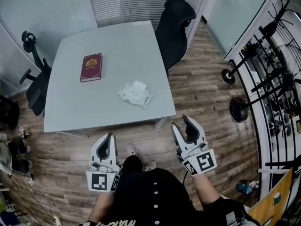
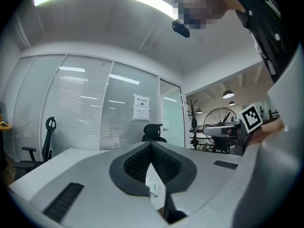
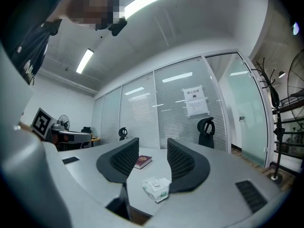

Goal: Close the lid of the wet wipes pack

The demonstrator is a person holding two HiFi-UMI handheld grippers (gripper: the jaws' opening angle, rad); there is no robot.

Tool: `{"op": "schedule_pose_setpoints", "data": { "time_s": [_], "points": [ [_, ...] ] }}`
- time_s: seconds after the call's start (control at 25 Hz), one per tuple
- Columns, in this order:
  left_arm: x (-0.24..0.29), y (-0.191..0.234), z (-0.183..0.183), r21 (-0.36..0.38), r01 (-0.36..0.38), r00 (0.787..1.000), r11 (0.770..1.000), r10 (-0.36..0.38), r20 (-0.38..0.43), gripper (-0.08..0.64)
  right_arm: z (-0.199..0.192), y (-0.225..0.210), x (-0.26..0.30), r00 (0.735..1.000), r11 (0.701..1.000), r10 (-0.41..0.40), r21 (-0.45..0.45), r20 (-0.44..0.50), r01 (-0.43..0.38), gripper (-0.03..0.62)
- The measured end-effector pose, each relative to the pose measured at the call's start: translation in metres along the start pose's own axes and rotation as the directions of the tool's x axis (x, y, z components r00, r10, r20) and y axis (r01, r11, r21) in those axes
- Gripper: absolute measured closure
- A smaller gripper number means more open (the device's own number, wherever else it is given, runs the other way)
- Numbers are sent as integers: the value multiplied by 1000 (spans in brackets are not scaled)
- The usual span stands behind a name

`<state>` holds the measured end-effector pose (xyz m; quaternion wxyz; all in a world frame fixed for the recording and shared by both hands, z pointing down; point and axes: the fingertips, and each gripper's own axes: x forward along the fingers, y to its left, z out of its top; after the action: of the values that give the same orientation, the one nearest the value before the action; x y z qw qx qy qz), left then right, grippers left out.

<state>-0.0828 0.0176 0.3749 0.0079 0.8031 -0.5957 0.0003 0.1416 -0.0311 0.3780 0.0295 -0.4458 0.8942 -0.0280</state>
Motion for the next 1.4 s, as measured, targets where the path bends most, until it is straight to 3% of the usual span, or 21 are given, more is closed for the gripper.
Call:
{"op": "schedule_pose_setpoints", "data": {
  "time_s": [0.36,0.88,1.4],
  "points": [
    [50,32,13,-1,40,998,999,-40,44,552,24,-22,45,997,998,-52,-42,51,54,407],
    [94,90,21,0,36,997,999,-36,68,552,30,-27,113,997,997,-56,-55,60,59,407],
    [116,118,17,7,138,988,990,-138,70,552,18,-17,144,993,993,-112,-20,39,113,407]
  ]
}}
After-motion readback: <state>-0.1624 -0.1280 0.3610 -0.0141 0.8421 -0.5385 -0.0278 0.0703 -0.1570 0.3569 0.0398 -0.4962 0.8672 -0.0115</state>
